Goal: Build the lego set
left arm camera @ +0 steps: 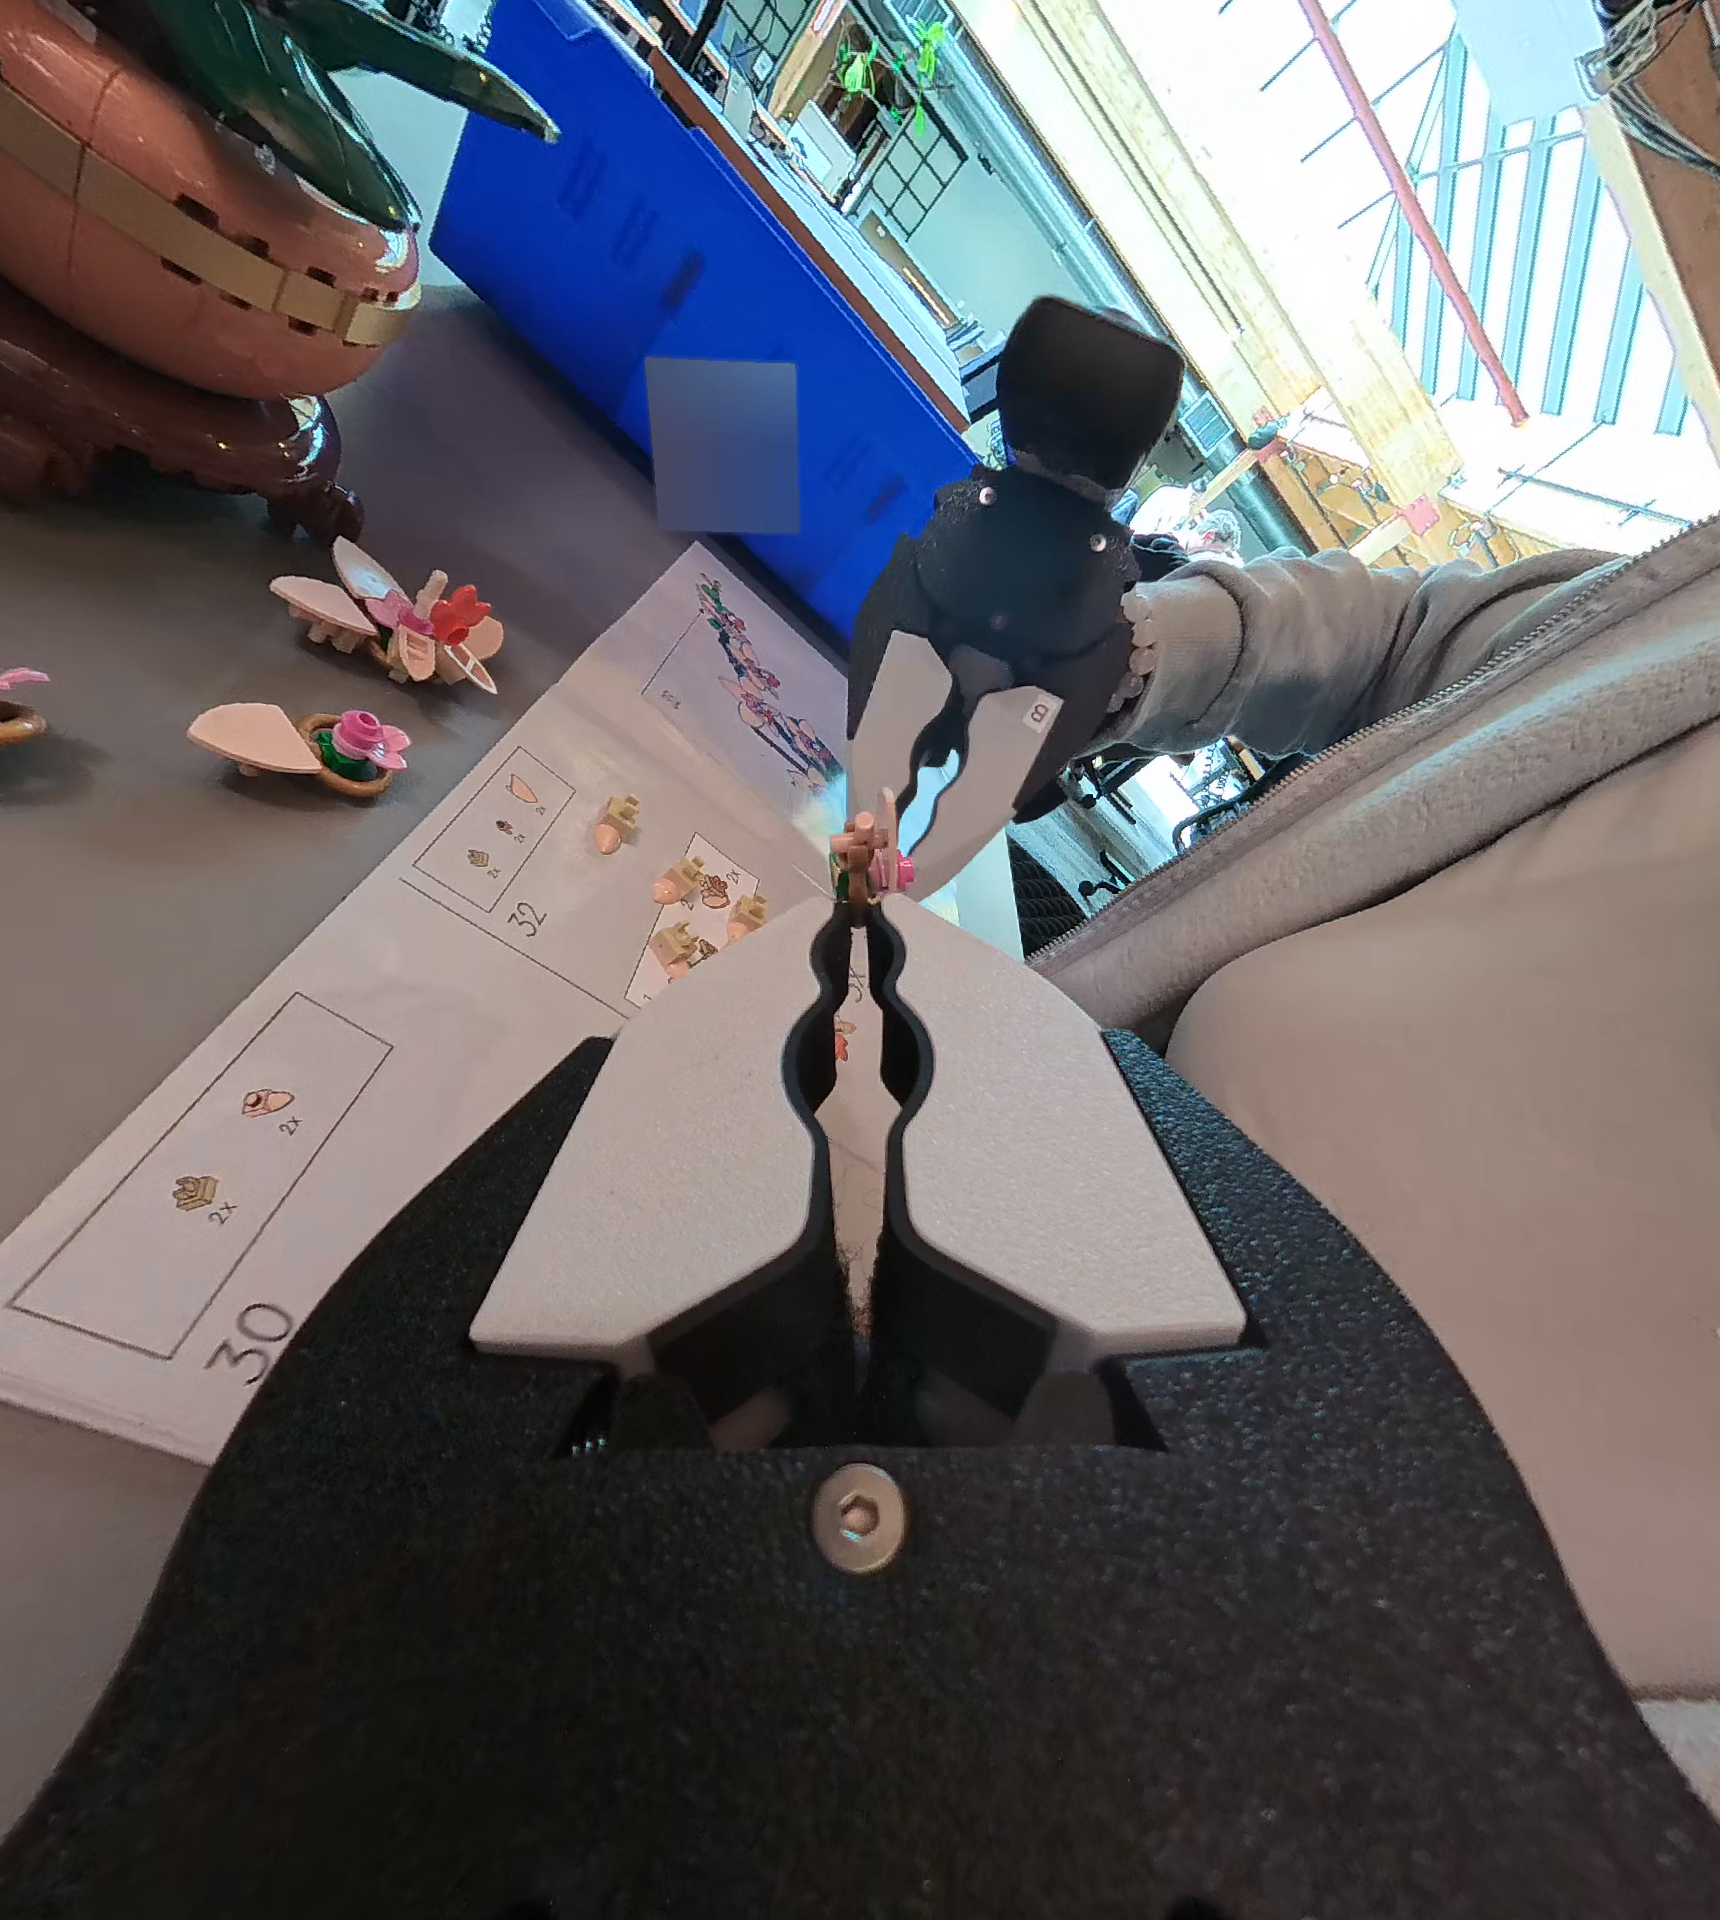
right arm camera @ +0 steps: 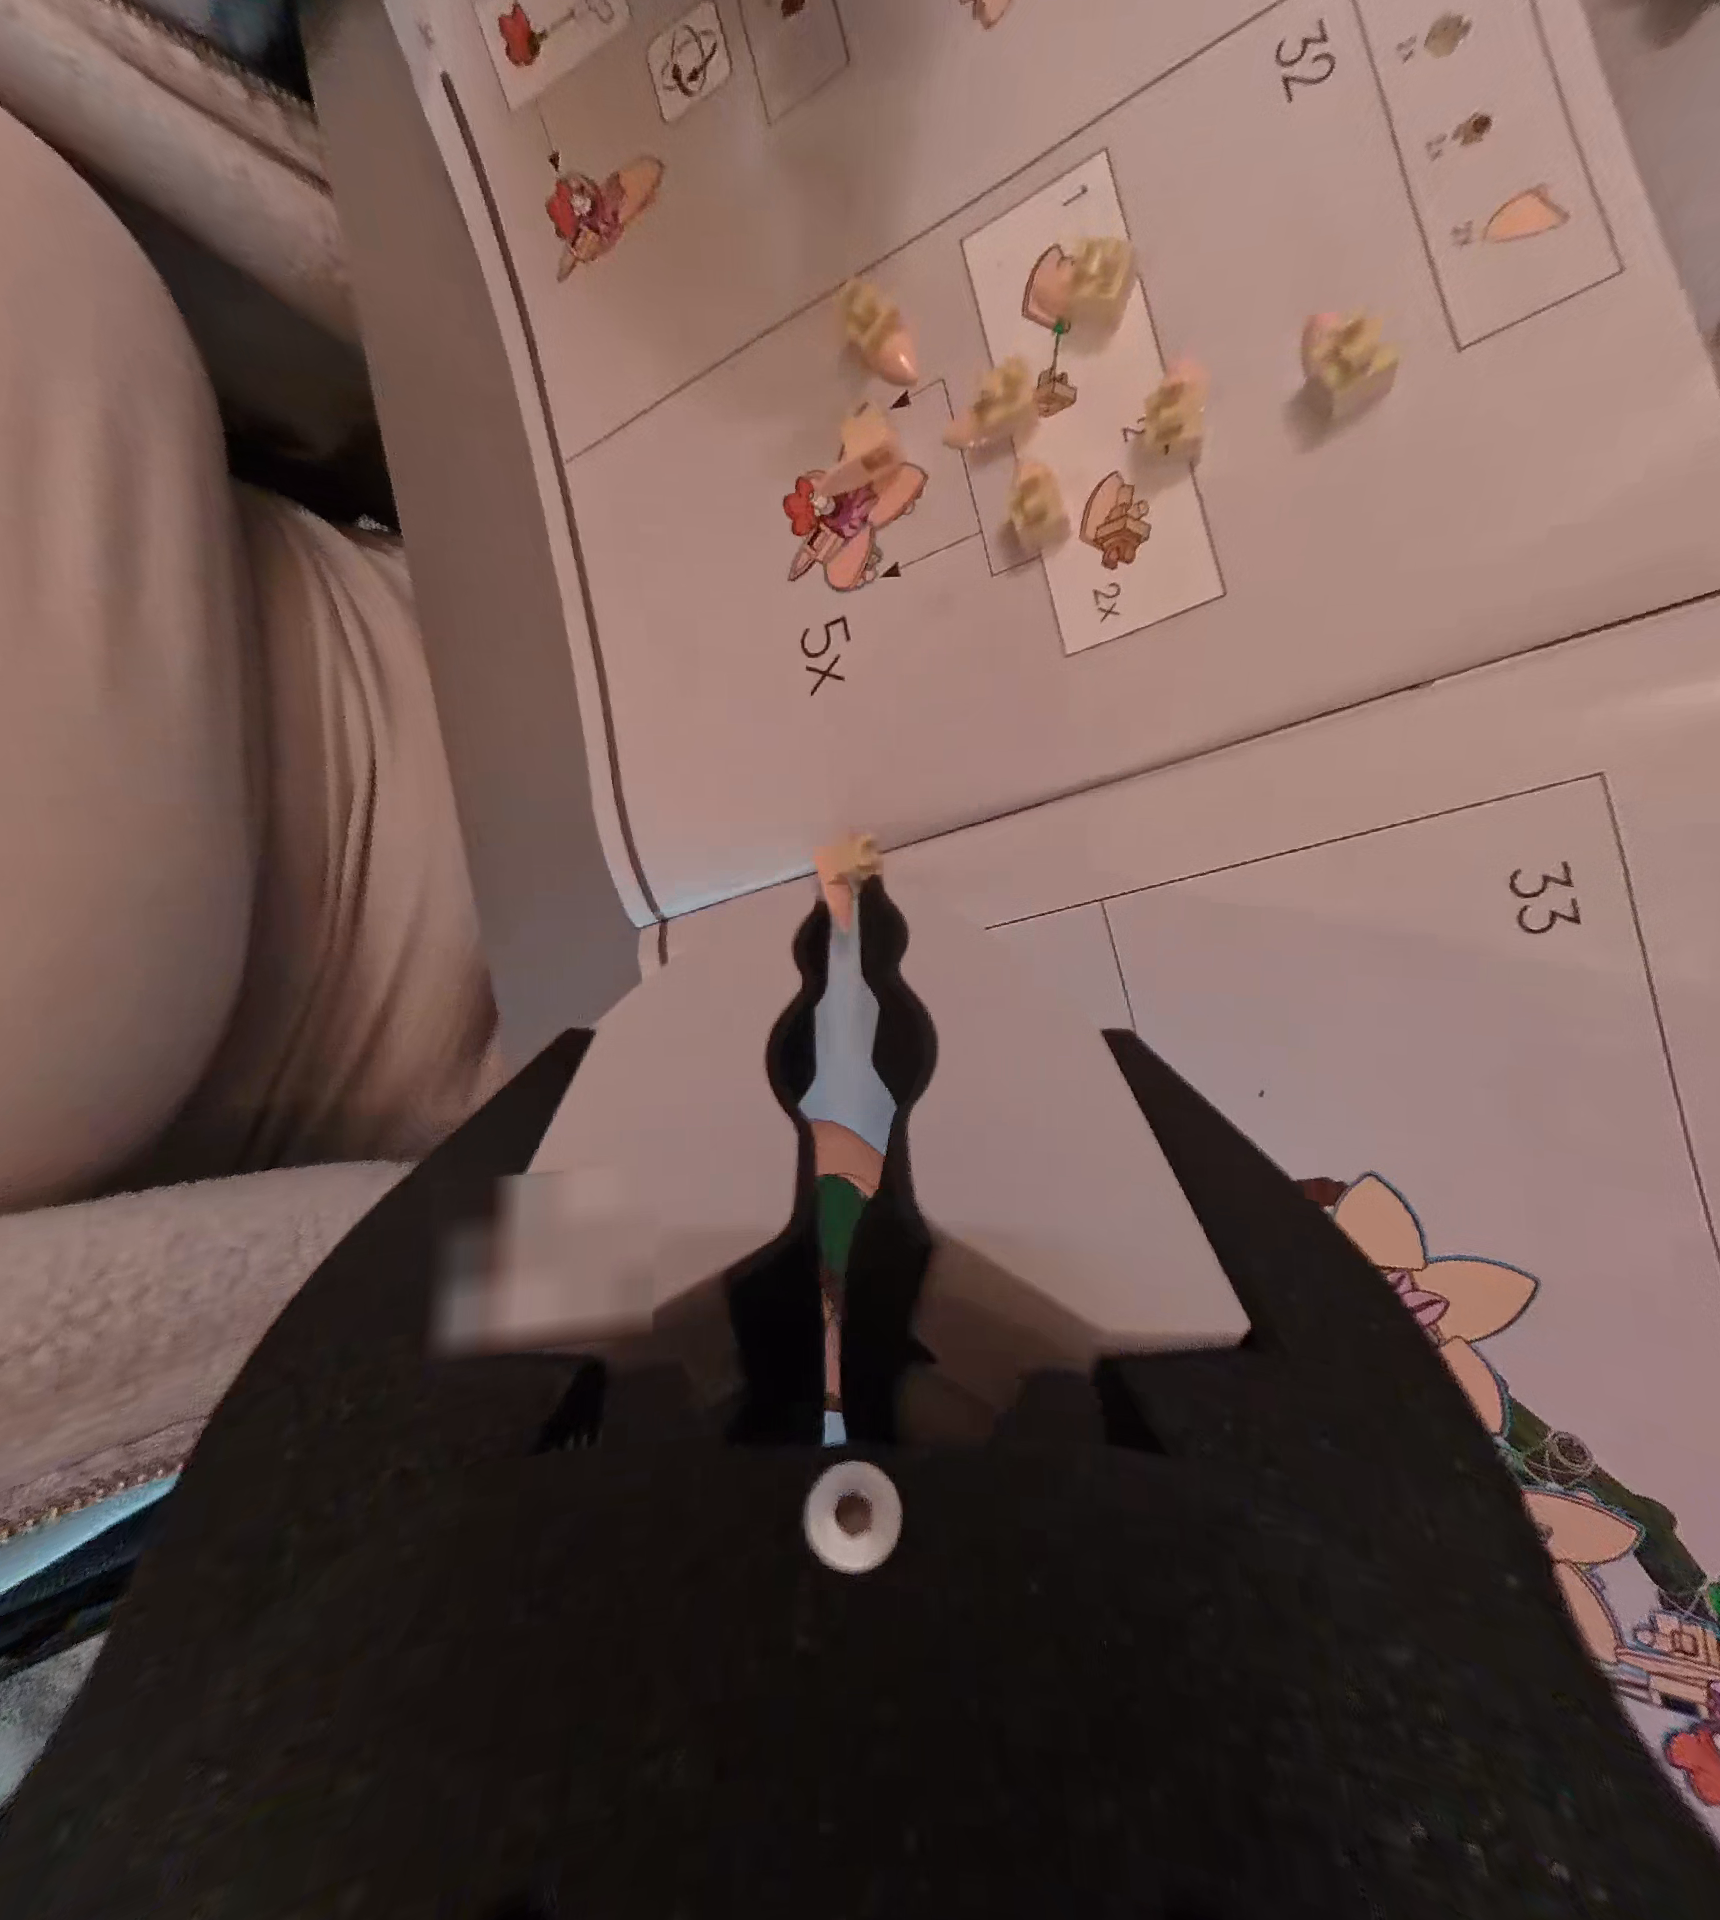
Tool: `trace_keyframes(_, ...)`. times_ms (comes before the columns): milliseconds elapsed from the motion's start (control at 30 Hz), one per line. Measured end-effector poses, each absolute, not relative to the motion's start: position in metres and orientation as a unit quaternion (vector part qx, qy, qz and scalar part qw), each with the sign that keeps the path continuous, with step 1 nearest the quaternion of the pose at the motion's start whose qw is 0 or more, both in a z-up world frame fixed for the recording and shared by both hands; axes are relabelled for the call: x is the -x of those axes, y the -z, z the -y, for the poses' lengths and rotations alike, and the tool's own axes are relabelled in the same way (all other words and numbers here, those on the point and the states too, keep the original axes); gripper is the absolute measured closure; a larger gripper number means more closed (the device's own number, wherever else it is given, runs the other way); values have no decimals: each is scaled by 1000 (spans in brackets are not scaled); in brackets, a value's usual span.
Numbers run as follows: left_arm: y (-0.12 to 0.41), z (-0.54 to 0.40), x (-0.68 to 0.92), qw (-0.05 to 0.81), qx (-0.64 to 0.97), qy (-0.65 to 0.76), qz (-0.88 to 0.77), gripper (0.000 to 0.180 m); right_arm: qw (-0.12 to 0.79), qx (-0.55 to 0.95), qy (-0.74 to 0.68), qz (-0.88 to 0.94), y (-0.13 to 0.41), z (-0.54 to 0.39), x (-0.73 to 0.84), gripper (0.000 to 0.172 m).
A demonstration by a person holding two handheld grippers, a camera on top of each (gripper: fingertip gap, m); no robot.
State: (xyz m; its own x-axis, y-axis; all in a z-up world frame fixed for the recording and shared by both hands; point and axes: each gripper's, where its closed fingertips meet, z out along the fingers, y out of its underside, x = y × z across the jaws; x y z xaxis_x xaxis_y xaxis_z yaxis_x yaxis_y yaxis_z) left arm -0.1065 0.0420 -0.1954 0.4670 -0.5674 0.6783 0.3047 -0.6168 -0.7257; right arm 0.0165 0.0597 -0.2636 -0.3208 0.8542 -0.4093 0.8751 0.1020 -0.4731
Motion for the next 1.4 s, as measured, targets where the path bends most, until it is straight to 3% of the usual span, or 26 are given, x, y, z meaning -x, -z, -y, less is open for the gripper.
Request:
trace_keyframes(100, 195, -42, 107, 429, 741, 509, -87, 178, 51, -611, 391, -686, 250, -56, -7, 170)
trace_keyframes(233, 195, -42, 107, 430, 740, 509, -87, 178, 184, -678, 459, -544, 224, -69, 10, 171)
trace_keyframes(467, 193, -42, 107, 434, 736, 512, -86, 178, 317, -750, 394, -427, 242, -97, 18, 171)
trace_keyframes(1400, 180, -37, 107, 448, 710, 536, -91, 178, 360, -798, 328, -354, 254, -108, 22, 169)
